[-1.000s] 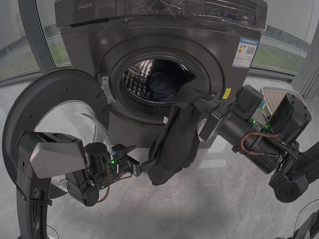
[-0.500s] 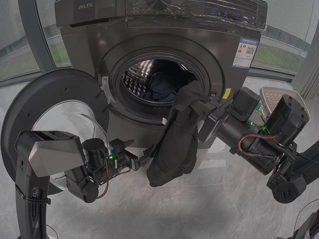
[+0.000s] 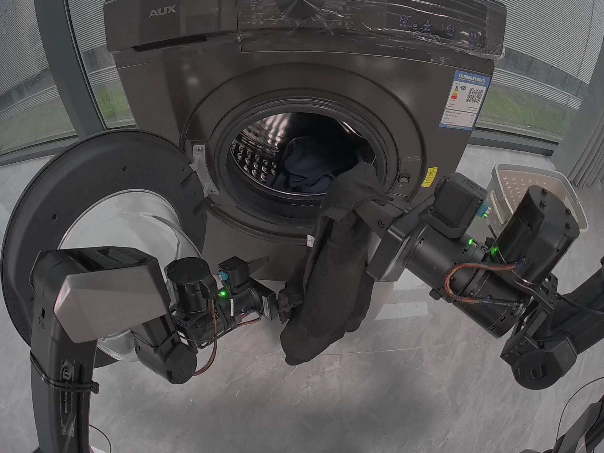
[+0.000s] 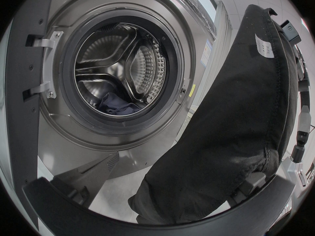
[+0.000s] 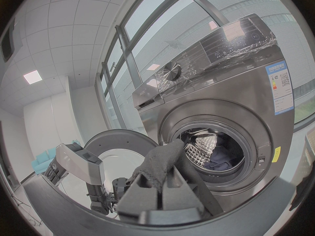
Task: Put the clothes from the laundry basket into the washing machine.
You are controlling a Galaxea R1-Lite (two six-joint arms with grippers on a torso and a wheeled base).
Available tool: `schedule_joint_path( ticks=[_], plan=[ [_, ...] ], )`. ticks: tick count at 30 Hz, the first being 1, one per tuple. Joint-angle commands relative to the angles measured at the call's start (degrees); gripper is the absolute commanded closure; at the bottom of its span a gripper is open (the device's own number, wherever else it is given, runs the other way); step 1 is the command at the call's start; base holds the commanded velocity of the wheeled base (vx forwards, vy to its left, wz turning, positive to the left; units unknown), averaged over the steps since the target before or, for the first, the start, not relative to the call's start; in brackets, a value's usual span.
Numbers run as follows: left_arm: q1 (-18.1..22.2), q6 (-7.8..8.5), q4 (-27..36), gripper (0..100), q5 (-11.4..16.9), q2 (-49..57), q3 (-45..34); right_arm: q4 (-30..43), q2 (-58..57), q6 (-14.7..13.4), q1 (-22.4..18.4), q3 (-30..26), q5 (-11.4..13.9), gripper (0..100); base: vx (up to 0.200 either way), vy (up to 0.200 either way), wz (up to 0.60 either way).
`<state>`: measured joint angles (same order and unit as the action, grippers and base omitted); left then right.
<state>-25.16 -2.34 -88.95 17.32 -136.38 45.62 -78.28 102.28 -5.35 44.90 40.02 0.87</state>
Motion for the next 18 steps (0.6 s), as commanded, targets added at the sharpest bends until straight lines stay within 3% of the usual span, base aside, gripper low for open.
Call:
schedule_joint_path(
  ticks=[1, 3, 4, 18],
  plan=[
    [-0.1, 0.06, -0.4, 0, 0.0, -0.6, 0.1, 0.0, 0.1, 0.0, 0.0, 0.0, 0.0, 100, 0.0, 0.0, 0.0],
    [0.0, 0.14, -0.4, 0, 0.2, -0.6, 0.0, 0.0, 0.2, 0.0, 0.0, 0.1, 0.0, 100, 0.0, 0.0, 0.0],
    [0.0, 0.23, -0.4, 100, 0.3, -0.6, 0.0, 0.0, 0.2, 0.0, 0.0, 0.1, 0.0, 100, 0.0, 0.0, 0.0],
    [-0.2, -0.21, -0.6, 100, 0.4, 2.6, -1.2, -0.2, 0.0, -0.1, -0.1, -0.3, 0.0, 100, 0.0, 0.0, 0.0]
  ],
)
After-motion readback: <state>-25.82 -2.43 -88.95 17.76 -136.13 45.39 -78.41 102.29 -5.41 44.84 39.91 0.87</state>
